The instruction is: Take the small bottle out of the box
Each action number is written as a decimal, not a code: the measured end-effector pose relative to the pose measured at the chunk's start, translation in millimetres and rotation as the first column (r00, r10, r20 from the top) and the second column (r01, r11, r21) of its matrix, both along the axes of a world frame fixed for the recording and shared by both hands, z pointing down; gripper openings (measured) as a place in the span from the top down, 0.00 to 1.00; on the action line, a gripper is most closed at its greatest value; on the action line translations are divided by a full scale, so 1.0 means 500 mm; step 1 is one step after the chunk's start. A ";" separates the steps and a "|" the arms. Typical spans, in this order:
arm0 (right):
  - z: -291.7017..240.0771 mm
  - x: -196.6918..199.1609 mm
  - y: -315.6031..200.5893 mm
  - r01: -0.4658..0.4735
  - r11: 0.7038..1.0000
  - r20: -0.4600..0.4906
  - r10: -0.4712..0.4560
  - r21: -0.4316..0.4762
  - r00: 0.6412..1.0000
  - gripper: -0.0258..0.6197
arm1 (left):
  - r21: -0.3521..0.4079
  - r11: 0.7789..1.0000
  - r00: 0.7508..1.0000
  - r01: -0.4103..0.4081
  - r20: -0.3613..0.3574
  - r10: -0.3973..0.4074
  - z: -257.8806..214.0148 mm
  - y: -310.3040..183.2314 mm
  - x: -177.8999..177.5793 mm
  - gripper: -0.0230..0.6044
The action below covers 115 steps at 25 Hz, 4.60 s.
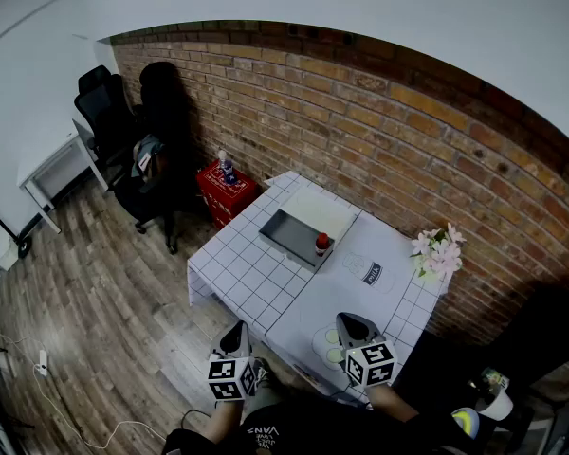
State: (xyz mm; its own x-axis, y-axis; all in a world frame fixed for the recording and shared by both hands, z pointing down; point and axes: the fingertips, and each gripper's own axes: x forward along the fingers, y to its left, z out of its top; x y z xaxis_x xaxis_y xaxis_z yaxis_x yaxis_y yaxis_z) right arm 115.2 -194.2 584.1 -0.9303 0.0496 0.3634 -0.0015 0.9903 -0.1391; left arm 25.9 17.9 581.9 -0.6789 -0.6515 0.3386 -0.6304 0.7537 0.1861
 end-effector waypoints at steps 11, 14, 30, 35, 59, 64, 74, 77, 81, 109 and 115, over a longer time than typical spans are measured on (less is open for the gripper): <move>-0.033 -0.013 -0.010 -0.012 0.999 0.071 0.016 -0.052 0.997 0.96 | 0.006 1.000 0.999 0.024 0.021 -0.024 -0.020 0.010 -0.028 0.95; -0.034 -0.019 -0.011 -0.022 0.999 0.069 0.026 -0.050 0.997 0.96 | 0.028 0.999 0.999 0.019 0.036 -0.020 -0.030 0.013 -0.048 0.94; -0.031 -0.143 0.087 -0.242 0.967 0.080 0.249 -0.084 0.965 0.96 | 0.024 0.971 0.970 -0.238 0.049 0.236 -0.036 0.045 -0.226 0.94; -0.023 -0.191 0.133 -0.300 0.950 0.084 0.307 -0.089 0.948 0.96 | 0.031 0.953 0.952 -0.303 0.049 0.301 -0.034 0.075 -0.284 0.95; 0.000 -0.249 0.185 -0.450 0.889 0.060 0.455 -0.089 0.888 0.96 | 0.084 0.869 0.873 -0.488 0.030 0.487 -0.018 0.044 -0.390 0.94; -0.004 -0.246 0.121 -0.470 0.879 0.060 0.475 -0.086 0.878 0.96 | 0.075 0.859 0.862 -0.506 0.014 0.506 -0.007 -0.019 -0.392 0.95; -0.004 -0.220 -0.003 -0.485 0.870 0.053 0.490 -0.089 0.870 0.96 | 0.047 0.825 0.827 -0.563 0.029 0.562 -0.007 -0.185 -0.383 0.95; 0.002 -0.208 -0.032 -0.483 0.871 0.051 0.489 -0.093 0.871 0.96 | 0.031 0.818 0.819 -0.574 0.032 0.573 0.000 -0.230 -0.378 0.94; 0.019 -0.185 -0.061 -0.481 0.871 0.041 0.486 -0.099 0.873 0.96 | 0.008 0.810 0.809 -0.587 0.041 0.586 0.011 -0.273 -0.362 0.94; 0.041 -0.200 -0.066 -0.716 0.682 -0.001 0.724 -0.150 0.690 0.96 | -0.090 0.487 0.488 -0.869 0.003 0.873 0.044 -0.458 -0.378 0.94; 0.046 -0.189 -0.059 -0.756 0.635 -0.011 0.765 -0.159 0.644 0.96 | -0.109 0.411 0.417 -0.905 -0.031 0.909 0.067 -0.492 -0.368 0.83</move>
